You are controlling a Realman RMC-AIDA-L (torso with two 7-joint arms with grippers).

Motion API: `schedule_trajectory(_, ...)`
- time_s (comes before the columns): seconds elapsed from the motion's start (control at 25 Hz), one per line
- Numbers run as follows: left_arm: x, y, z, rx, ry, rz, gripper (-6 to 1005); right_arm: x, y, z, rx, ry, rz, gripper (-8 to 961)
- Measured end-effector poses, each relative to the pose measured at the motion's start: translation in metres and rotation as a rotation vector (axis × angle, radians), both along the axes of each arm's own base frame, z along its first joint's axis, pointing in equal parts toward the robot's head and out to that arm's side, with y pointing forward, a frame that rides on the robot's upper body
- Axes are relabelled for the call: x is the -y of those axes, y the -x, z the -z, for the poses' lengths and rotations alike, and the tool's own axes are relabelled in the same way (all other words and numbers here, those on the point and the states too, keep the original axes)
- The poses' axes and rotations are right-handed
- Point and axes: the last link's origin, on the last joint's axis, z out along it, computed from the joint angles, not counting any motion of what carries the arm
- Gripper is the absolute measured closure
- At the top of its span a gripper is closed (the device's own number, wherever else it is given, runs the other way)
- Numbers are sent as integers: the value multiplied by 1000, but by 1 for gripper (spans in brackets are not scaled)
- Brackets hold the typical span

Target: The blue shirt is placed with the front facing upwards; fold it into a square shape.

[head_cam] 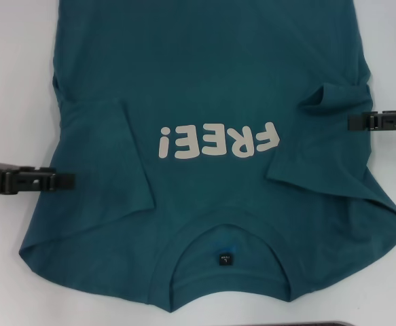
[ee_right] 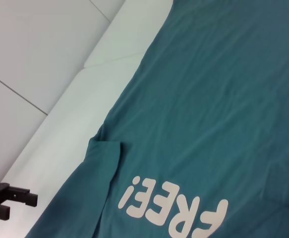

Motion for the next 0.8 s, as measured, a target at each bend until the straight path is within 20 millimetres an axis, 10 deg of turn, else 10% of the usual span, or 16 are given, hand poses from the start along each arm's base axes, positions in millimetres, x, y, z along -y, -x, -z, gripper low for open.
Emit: schedule_trajectory(0.8,15,31,-15,-129,71,-165,233,-6,3,-5,-3,-19,-3,177)
